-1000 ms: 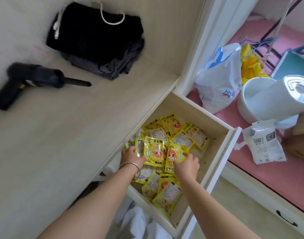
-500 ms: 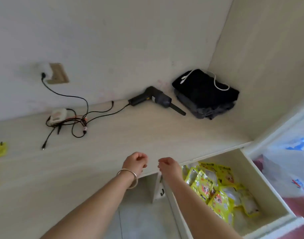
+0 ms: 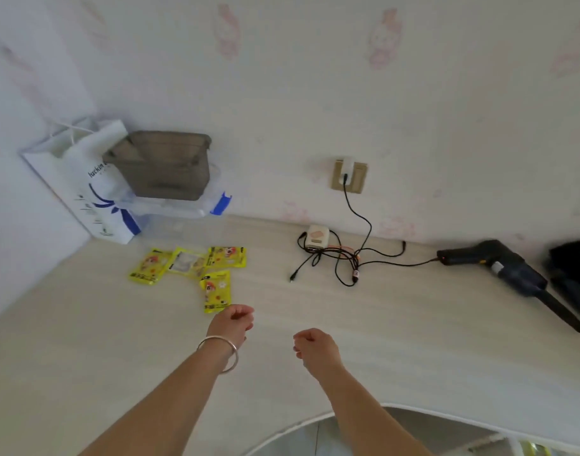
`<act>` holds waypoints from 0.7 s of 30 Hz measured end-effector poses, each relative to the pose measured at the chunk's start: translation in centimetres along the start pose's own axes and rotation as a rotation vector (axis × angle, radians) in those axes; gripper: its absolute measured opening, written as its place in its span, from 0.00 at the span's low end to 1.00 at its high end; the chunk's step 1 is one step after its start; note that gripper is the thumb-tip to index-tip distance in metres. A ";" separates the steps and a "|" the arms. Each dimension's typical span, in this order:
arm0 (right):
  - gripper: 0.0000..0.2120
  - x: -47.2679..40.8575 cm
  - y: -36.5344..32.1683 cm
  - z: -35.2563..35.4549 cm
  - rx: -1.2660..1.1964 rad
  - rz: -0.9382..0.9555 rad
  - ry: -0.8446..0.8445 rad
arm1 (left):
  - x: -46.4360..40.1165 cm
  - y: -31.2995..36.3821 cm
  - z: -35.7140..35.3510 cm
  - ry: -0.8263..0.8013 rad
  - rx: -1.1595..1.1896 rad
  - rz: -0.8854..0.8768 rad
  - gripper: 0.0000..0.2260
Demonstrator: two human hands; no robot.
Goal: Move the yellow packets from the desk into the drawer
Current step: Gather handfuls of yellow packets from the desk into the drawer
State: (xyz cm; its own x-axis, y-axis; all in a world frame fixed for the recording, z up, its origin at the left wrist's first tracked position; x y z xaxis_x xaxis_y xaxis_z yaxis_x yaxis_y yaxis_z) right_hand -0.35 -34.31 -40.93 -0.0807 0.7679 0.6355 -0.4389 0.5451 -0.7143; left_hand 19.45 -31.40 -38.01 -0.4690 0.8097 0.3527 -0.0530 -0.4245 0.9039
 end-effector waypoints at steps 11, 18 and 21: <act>0.07 -5.1 -8.1 -13.1 0.256 0.058 -0.111 | -6.4 -5.2 11.4 0.119 0.062 0.158 0.08; 0.20 -11.1 -10.4 -16.0 0.431 0.067 -0.105 | -11.4 -7.1 11.4 0.170 -0.008 0.267 0.13; 0.22 -13.2 -11.5 -16.5 0.480 0.057 -0.094 | -13.1 -7.2 10.4 0.241 -0.039 0.297 0.17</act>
State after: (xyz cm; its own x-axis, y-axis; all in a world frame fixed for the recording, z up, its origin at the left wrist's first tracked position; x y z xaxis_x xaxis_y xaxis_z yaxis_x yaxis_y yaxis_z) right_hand 20.54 -45.17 -45.94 -0.1878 0.7462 0.6387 -0.7925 0.2689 -0.5473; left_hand 35.18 -34.73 -46.57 -0.6625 0.5327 0.5266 0.0846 -0.6453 0.7592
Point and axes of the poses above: each hand's wrist, its own x-axis away from the middle knuckle, its own z-axis out of the back of the hand, y = z × x, the point moved 9 cm from there along -x, towards the middle knuckle, and after that the axes turned 7 degrees about -z, right-handed, at the moved point
